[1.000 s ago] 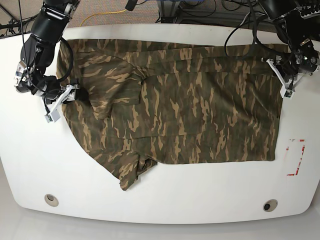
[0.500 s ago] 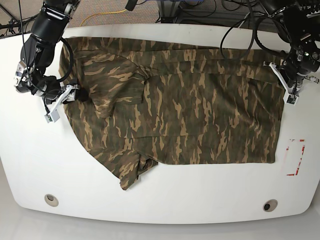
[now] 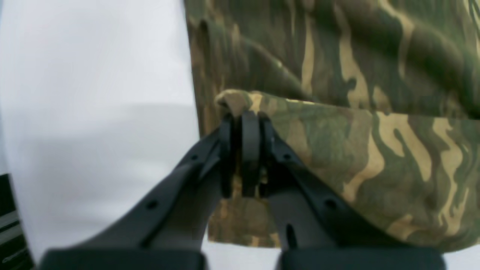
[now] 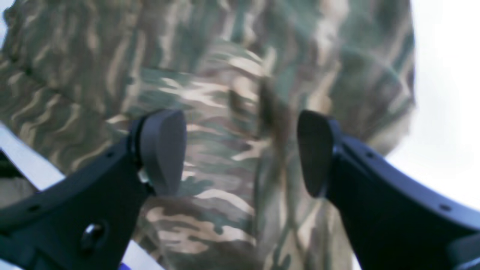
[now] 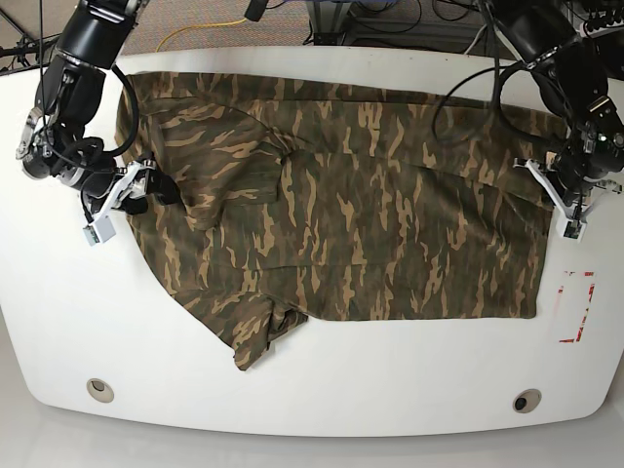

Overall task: Fold the T-shirt properly
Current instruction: 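Tug the shirt edge with both grippers to straighten the body, then slide the right gripper down the shirt side and pinch the fabric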

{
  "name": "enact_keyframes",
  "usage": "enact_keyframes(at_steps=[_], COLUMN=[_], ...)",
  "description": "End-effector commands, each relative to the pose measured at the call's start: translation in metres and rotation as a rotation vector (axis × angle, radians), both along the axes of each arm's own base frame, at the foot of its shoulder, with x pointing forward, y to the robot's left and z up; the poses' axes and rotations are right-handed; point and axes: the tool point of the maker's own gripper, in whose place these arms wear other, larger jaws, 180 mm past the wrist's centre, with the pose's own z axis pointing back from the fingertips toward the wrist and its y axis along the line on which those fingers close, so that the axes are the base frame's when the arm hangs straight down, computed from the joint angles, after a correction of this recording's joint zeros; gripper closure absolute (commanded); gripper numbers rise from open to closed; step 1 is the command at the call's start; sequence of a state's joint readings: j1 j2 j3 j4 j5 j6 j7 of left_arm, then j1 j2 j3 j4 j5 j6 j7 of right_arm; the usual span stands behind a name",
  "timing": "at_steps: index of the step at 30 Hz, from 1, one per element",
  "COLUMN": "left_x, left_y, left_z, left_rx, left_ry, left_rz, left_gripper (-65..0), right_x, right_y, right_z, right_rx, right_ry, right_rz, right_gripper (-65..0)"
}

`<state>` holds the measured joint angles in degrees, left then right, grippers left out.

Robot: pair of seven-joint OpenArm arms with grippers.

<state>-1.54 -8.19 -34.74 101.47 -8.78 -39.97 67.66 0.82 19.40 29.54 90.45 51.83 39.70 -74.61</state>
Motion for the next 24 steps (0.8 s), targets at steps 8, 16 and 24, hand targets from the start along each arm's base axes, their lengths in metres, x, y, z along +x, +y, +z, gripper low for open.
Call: enact_keyframes(at_steps=[8,16,24], left_x=[0.024,0.042,0.054], left_y=[0.013,0.017,0.022], left_z=[-0.005,-0.019,-0.031], left_rx=[-0.041,-0.116,-0.148], left_ry=[-0.049,-0.053,-0.056], left_rz=[0.007,0.022,0.0], left_gripper=[-1.0,-1.3,-2.6], right_x=[-0.003,-0.004,-0.009], right_y=[-0.002,0.0,-0.002], right_z=[0.005,0.005,0.0], right_rx=[-0.002,-0.005,-0.004], right_ry=[-0.023,-0.018,-0.004], right_rz=[0.005,0.011,0.004], right_gripper=[-44.5,-44.5,-44.5])
